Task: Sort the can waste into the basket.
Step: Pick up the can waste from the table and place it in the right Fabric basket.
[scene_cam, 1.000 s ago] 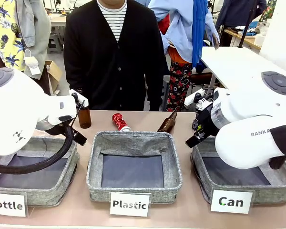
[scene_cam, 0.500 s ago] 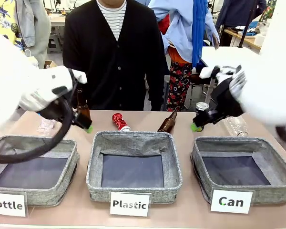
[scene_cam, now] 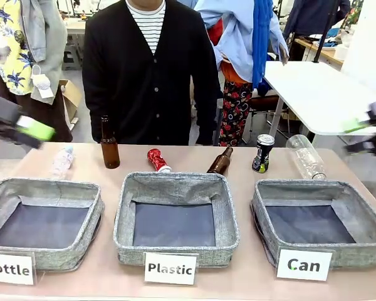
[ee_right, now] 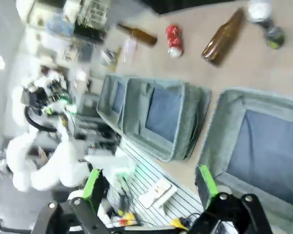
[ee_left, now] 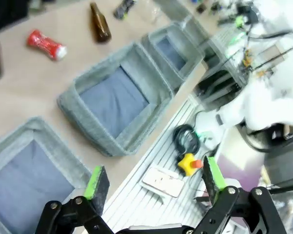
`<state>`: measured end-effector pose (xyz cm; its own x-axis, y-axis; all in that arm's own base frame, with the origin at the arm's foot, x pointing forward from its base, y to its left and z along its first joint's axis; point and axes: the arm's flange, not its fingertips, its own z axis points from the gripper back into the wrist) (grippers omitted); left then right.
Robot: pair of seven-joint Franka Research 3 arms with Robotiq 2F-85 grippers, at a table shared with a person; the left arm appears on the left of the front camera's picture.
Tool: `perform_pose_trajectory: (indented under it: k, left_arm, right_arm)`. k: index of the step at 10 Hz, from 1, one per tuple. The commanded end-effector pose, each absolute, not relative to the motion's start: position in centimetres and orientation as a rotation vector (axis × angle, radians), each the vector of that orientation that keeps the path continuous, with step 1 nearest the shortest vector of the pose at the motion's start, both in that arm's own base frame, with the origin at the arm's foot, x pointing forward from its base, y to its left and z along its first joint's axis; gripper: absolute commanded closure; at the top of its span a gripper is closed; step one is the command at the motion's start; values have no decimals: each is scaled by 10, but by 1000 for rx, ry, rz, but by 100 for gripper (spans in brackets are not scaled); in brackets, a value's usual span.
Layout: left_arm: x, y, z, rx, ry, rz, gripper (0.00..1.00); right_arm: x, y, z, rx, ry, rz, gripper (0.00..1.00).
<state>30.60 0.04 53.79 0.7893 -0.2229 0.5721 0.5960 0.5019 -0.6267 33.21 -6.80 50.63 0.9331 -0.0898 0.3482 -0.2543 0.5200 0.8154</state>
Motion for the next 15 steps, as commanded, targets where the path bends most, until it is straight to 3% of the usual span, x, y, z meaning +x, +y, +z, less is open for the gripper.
perform_pose_trajectory:
  k: [1, 3, 6, 7, 14, 15]
  left_arm:
    - [312, 102, 485, -1072, -446, -239, 0]
    - [293, 177, 438, -1200, -517, -13, 0]
    - [266, 171, 401, -1224, -631, 245, 0]
    - [263, 222, 405, -1204, -523, 165, 0]
    - [264, 218, 406, -1202, -511, 189, 0]
    - [264, 205, 423, -1072, -515, 222, 0]
  right_arm:
    - [327, -120, 483, 1137, -468, -60, 0]
    - [313, -166, 461, 1195, -540, -216, 0]
    - [304, -198, 433, 1143, -637, -414, 0]
    - [300, -203, 447, 1196, -547, -353, 0]
    - [300, -203, 447, 1196, -547, -353, 0]
    - [300, -203, 447, 1196, -547, -353, 0]
